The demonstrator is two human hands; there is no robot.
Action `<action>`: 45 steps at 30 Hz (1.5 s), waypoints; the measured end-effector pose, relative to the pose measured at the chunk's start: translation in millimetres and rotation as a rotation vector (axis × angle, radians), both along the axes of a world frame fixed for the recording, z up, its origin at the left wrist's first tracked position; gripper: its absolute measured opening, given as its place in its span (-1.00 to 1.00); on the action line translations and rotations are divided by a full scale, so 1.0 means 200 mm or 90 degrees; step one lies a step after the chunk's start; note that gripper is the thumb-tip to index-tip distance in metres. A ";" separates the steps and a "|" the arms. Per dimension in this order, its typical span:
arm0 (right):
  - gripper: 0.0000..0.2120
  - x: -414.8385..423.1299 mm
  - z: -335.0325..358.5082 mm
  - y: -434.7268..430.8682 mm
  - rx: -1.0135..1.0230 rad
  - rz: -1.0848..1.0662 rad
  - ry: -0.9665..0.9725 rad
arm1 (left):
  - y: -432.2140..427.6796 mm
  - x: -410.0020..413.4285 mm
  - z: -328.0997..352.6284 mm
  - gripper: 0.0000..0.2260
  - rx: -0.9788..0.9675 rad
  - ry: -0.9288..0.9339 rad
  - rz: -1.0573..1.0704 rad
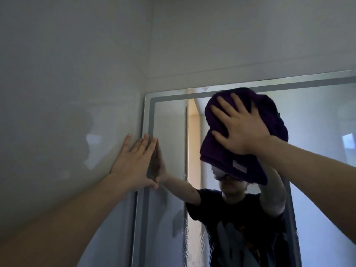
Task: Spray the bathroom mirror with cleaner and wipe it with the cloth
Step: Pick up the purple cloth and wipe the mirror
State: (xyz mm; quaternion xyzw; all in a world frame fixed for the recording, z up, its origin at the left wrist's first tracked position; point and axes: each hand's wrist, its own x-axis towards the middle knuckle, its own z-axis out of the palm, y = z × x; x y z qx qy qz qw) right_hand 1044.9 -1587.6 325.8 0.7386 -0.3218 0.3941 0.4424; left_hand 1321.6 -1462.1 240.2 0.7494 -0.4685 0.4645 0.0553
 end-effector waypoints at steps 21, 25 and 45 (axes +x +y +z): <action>-0.31 0.69 0.07 0.12 -0.016 0.069 0.095 | -0.04 0.06 -0.01 0.33 0.011 0.019 -0.060; -0.29 0.65 0.14 0.11 -0.031 0.071 0.132 | -0.04 0.07 -0.01 0.33 0.011 0.017 -0.065; -0.39 1.03 0.19 0.22 0.066 0.158 0.038 | -0.02 0.05 0.00 0.18 0.035 -0.034 -0.042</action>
